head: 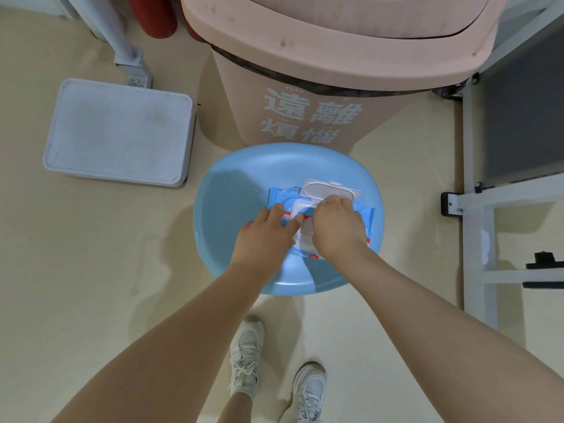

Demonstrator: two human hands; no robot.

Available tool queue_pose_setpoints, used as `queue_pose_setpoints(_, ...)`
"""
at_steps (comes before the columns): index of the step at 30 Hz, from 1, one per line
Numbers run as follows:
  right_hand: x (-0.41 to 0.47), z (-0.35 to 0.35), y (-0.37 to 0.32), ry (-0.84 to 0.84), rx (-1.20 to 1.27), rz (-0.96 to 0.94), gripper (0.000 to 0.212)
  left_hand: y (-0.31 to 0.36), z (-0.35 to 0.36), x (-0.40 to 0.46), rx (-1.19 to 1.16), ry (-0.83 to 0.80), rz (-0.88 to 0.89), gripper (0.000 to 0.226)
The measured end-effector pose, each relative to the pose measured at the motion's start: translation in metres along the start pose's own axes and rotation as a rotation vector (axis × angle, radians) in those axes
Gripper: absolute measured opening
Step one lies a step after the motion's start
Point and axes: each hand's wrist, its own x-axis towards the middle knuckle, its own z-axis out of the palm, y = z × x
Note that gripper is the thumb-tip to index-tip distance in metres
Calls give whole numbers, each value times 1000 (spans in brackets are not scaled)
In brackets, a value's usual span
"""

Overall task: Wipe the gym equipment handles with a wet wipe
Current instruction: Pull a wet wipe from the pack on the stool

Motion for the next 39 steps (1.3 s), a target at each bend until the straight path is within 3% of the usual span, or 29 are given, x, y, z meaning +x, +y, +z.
queue_pose_setpoints(2,-1,3,5,-17,10,-28,38,-1,2,0,-20,-5,-9,65)
queue_pose_setpoints(7,-8,7,36,-84,198,-235,10,2,-10,1,-40,-54,-67,61)
queue_pose_setpoints(10,-12,14,45,16,208,-330,8,3,-13,0,-48,-46,-100,56)
queue_pose_setpoints(14,-11,11,31,200,615,-105,22,2,-15,1,-18,-95,-79,57)
queue_pose_setpoints(17,-5,10,19,126,418,-5,22,2,-15,0,-21,-137,-64,61)
queue_pose_setpoints(19,-2,7,13,127,325,45,20,2,-9,0,-5,-82,-46,63)
queue_pose_setpoints(24,1,9,11,20,299,18,19,2,-7,1,-83,-116,-63,60)
queue_pose_setpoints(27,-6,5,27,-71,564,-71,26,3,-12,0,-97,-76,-95,60)
queue_pose_setpoints(29,-17,2,49,-186,931,-77,29,4,-13,2,-125,-136,-146,54)
queue_pose_setpoints(32,-32,6,77,-329,1452,-34,23,6,-16,0,-148,-52,-158,52)
queue_pose_setpoints(35,-38,9,83,-228,1418,50,21,7,-17,0,-144,-122,-174,52)
queue_pose_setpoints(39,-37,2,69,-74,1481,207,21,4,-12,1,2,15,-60,62)
